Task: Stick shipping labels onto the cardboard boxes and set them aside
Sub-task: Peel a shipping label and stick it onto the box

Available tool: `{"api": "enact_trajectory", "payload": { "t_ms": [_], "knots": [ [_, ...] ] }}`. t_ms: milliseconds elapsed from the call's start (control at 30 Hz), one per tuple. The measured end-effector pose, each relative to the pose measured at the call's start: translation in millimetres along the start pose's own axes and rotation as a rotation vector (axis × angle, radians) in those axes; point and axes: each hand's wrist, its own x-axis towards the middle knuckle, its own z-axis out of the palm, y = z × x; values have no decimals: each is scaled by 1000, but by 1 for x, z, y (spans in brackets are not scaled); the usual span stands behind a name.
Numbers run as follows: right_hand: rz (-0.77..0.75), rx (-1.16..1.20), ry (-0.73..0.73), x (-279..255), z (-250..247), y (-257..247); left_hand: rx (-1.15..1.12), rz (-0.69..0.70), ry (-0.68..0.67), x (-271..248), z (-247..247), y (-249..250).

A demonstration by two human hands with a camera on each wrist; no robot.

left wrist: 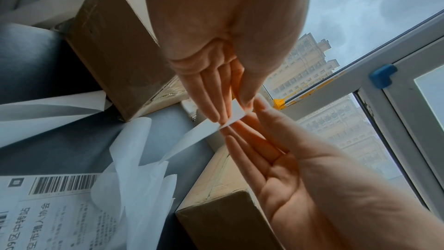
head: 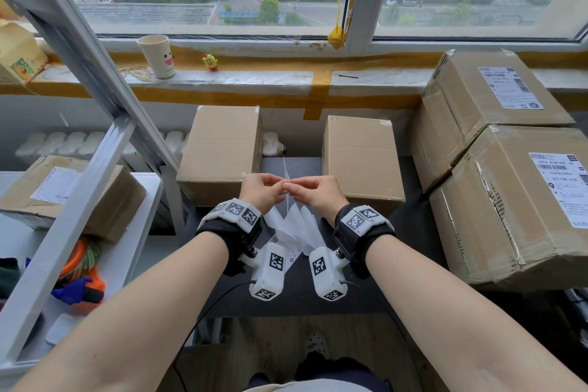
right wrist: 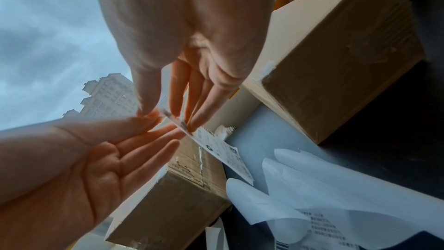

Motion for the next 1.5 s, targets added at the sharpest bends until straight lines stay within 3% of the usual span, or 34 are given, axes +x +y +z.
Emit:
{"api": "enact_trajectory", "payload": {
  "t_ms": [200, 667, 933, 1167, 1500],
  "knots": [
    [0, 19, 7, -2, -2, -4, 14, 27, -8, -1, -3, 2],
    [71, 169, 107, -1, 8, -9, -88, -36, 150, 0, -3, -3],
    [94, 153, 149, -1, 6, -5, -121, -37, 117, -6, -24, -9],
    [101, 126, 275, 3, -8, 1, -48, -162, 264, -2, -47, -39],
    [42, -26, 404, 6, -18, 3, 10, -347, 324, 11, -66, -82]
  ]
}}
